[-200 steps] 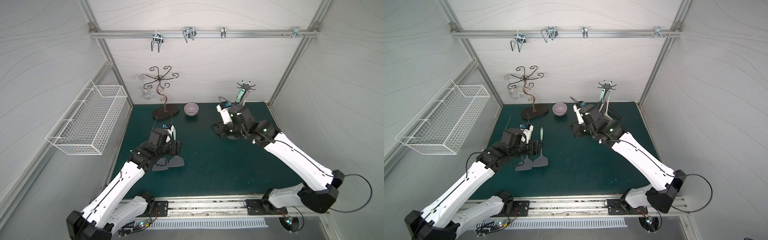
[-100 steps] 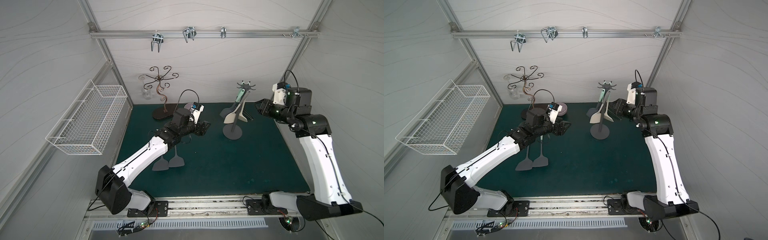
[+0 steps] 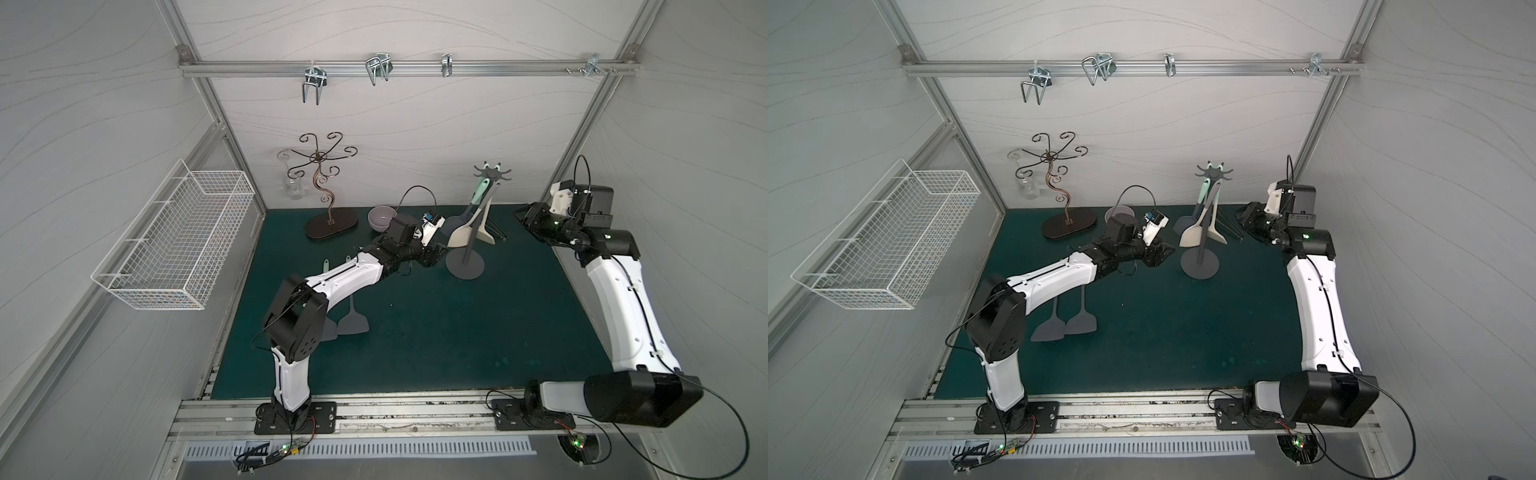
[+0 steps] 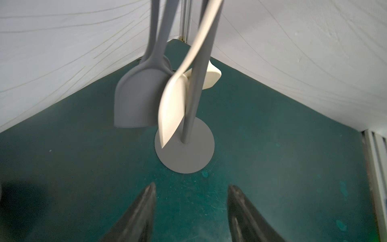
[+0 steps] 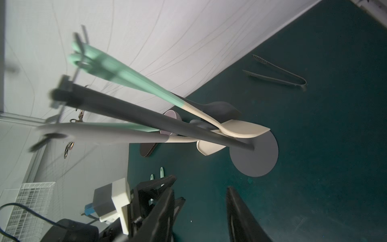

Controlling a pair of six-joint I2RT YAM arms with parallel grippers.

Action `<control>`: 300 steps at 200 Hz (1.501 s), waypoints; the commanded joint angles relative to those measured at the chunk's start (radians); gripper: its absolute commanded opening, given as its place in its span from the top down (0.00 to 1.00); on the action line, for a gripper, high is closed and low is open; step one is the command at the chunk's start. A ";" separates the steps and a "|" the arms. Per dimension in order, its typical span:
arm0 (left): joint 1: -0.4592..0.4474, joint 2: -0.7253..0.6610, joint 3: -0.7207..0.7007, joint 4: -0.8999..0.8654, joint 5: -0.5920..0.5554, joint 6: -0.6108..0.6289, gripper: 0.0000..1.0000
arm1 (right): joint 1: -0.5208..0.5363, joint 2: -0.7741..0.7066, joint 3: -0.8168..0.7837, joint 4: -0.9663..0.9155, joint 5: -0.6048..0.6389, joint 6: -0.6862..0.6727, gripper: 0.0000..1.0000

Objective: Take the spatula off the kitchen utensil rack
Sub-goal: Adjust the spatula on the rack.

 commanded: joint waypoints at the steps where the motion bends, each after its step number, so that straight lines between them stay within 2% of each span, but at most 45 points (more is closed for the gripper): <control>1: -0.016 0.076 0.116 0.047 0.015 0.048 0.47 | -0.007 0.001 -0.025 0.062 -0.014 0.044 0.57; 42: -0.016 0.225 0.298 0.004 -0.010 -0.007 0.50 | -0.003 -0.030 -0.069 0.065 0.006 0.032 0.57; 75: 0.000 0.285 0.393 -0.011 -0.054 -0.066 0.50 | 0.015 -0.034 -0.072 0.062 0.020 0.023 0.57; 97: 0.025 0.315 0.434 -0.022 -0.006 -0.107 0.50 | 0.028 -0.028 -0.070 0.064 0.023 0.016 0.57; 162: 0.045 0.364 0.473 -0.007 0.143 -0.124 0.52 | 0.038 -0.024 -0.083 0.075 0.028 0.017 0.57; 228: 0.046 0.386 0.479 0.000 0.233 -0.158 0.68 | 0.041 -0.026 -0.092 0.081 0.032 0.020 0.57; 270: 0.052 0.354 0.455 -0.017 0.260 -0.160 0.91 | 0.041 -0.034 -0.104 0.081 0.030 0.025 0.57; 300: 0.064 0.298 0.400 -0.011 0.276 -0.167 0.95 | 0.041 -0.041 -0.109 0.079 0.033 0.026 0.57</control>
